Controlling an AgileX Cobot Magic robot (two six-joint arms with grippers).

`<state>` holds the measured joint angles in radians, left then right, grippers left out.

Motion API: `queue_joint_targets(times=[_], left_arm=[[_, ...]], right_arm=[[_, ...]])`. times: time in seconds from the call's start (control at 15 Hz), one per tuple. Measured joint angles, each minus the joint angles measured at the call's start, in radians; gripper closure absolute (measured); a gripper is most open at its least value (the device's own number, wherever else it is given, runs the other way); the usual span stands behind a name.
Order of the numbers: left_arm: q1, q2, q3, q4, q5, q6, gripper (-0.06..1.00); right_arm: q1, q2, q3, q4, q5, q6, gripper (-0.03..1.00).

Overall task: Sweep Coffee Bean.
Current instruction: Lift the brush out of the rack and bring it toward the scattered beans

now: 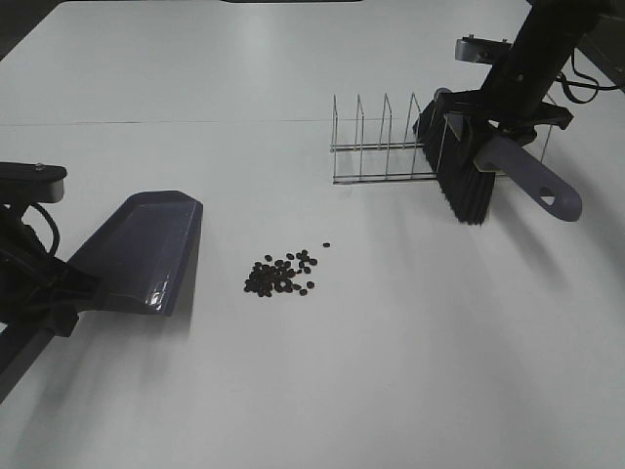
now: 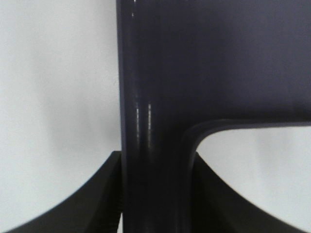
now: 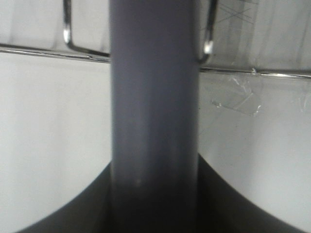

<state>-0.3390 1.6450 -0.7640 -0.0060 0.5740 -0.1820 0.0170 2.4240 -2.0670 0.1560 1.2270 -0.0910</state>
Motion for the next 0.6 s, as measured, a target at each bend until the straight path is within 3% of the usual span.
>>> queue_joint_targets(times=[0.4,0.6], left_arm=[[0.0,0.0,0.0,0.0,0.0,0.0,0.62],[0.0,-0.002,0.0,0.0,0.0,-0.033,0.62]], right_arm=[[0.002,-0.002,0.003,0.005,-0.001,0.0,0.63],[0.002,-0.079,0.104,0.003,-0.011,0.008,0.63]])
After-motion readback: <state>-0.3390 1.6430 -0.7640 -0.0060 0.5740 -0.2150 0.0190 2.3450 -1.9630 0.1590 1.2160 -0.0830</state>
